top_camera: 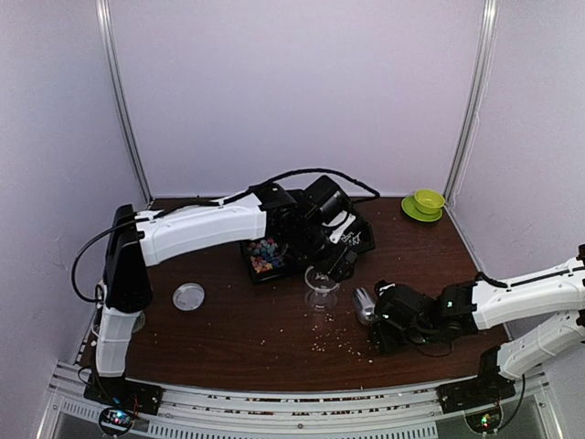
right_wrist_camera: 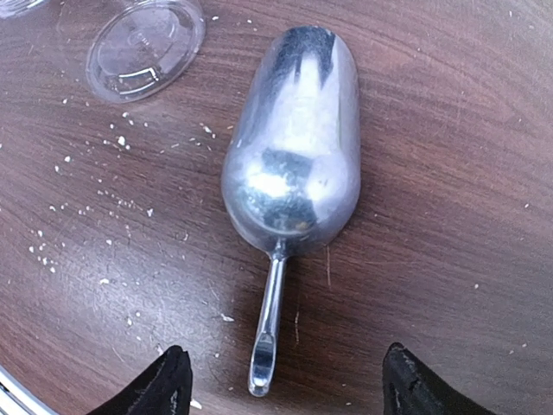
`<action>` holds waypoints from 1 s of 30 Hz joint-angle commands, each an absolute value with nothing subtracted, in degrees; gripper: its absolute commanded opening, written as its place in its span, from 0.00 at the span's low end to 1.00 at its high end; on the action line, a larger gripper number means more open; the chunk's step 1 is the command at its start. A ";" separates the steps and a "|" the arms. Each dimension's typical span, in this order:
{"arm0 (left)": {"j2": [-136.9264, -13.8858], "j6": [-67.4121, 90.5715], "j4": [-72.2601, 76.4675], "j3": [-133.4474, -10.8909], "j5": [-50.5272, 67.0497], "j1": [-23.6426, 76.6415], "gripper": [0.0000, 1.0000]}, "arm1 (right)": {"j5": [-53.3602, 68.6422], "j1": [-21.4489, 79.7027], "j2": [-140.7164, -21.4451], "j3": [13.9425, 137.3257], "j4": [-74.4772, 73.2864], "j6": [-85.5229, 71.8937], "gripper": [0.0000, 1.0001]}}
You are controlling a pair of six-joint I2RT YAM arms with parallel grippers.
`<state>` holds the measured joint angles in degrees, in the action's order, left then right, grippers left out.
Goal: Pack the candies
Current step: Pick up the spatula from the center of the board.
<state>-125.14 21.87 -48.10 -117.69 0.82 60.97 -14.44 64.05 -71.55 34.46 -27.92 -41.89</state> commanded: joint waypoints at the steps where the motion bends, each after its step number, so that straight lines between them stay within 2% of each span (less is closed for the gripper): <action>1: -115.01 22.49 -45.88 -113.95 -4.58 60.48 0.94 | -16.09 64.62 -73.64 35.19 -24.96 -43.39 0.73; 3: -112.33 23.01 -44.35 -109.20 -5.71 60.03 0.98 | -15.78 64.64 -75.19 35.14 -23.26 -43.11 0.70; 8: -106.47 26.00 -36.93 -94.22 -3.49 57.57 0.98 | -14.73 64.65 -80.91 36.62 -20.92 -42.48 0.63; 13: -104.41 25.06 -31.18 -86.39 -1.70 56.84 0.98 | -14.04 64.61 -83.95 37.01 -18.40 -42.45 0.59; 19: -103.14 24.97 -21.18 -77.77 4.55 54.80 0.98 | -14.42 64.61 -84.90 36.62 -17.11 -42.36 0.38; 30: -107.53 15.48 -14.79 -76.75 8.26 54.60 0.98 | -18.50 64.42 -80.44 36.44 -20.92 -42.70 0.06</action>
<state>-105.60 20.73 -21.06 -77.14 4.08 54.83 -14.79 64.27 -84.07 36.14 -18.61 -42.22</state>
